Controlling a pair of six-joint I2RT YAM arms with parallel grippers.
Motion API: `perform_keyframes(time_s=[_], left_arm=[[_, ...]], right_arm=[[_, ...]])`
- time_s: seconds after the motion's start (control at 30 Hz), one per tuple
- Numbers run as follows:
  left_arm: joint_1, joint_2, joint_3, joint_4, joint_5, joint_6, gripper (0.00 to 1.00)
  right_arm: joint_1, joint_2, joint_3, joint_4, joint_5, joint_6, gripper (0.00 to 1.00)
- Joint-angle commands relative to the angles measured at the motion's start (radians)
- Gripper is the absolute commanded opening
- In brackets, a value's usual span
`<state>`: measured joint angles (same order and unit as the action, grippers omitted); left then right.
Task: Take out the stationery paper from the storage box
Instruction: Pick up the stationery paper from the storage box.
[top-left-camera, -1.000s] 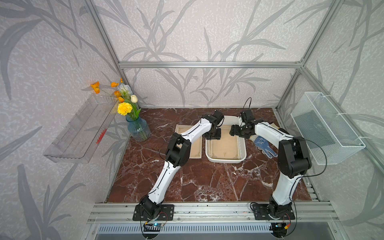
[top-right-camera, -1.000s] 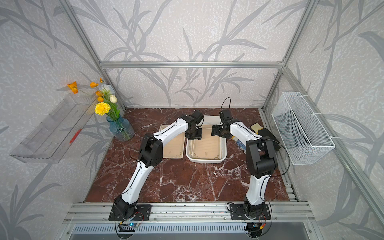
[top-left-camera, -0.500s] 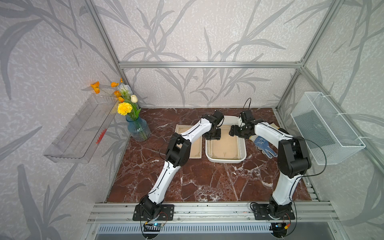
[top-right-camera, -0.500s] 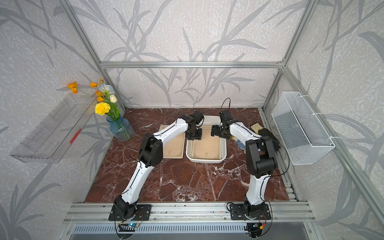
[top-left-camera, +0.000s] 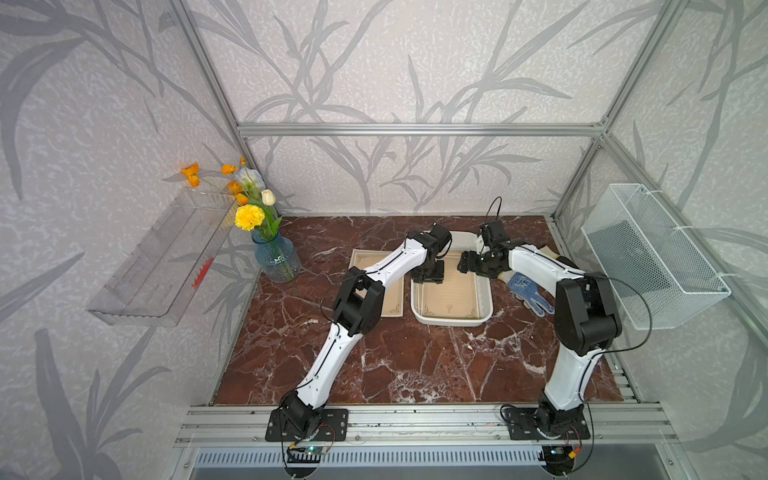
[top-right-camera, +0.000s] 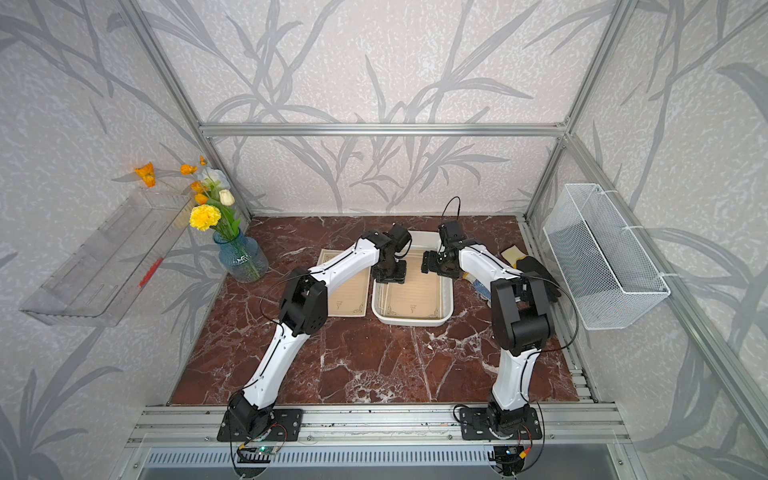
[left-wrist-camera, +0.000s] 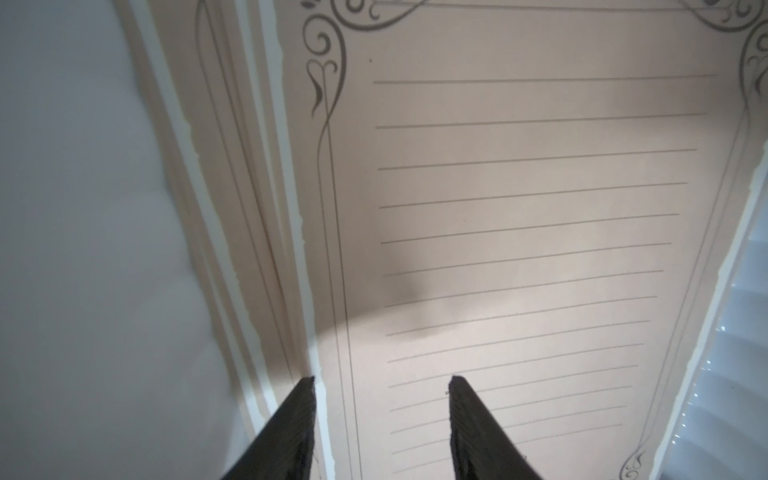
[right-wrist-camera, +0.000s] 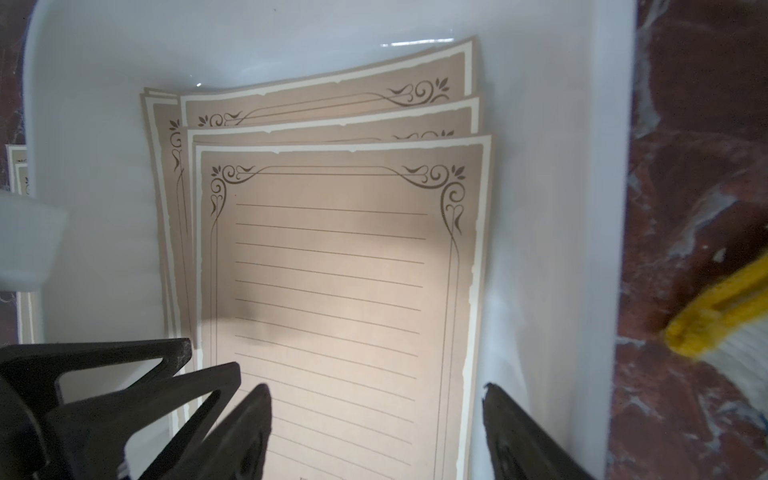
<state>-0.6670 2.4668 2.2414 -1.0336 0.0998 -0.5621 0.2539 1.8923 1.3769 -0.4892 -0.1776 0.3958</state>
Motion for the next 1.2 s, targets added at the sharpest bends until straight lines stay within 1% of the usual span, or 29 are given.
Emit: perform_keyframes(time_s=[0.0,0.23,0.37,0.57,0.7,0.93,1.17], left_arm=[[-0.008,0.037,0.023,-0.037,-0.046,-0.006,0.52],[-0.021,0.058,0.022,-0.058,-0.078,-0.016,0.54],[-0.025,0.069,0.023,-0.057,-0.055,-0.022,0.54],[-0.025,0.052,0.019,-0.024,-0.023,-0.028,0.47],[-0.025,0.031,0.008,0.006,-0.018,-0.037,0.39],[-0.026,-0.034,-0.053,0.076,0.002,-0.074,0.36],[-0.025,-0.099,-0.125,0.146,0.010,-0.111,0.27]], right_arm=[[-0.004,0.015,-0.015,0.012,-0.012,0.002,0.79],[-0.002,0.004,-0.029,0.026,-0.023,0.002,0.79],[-0.002,0.010,-0.027,0.028,-0.026,0.000,0.79],[-0.002,-0.002,-0.033,0.031,-0.034,0.005,0.79],[-0.002,-0.012,-0.039,0.033,-0.037,0.005,0.79],[0.001,-0.015,-0.050,0.037,-0.042,0.008,0.78],[0.001,-0.018,-0.053,0.039,-0.037,0.009,0.78]])
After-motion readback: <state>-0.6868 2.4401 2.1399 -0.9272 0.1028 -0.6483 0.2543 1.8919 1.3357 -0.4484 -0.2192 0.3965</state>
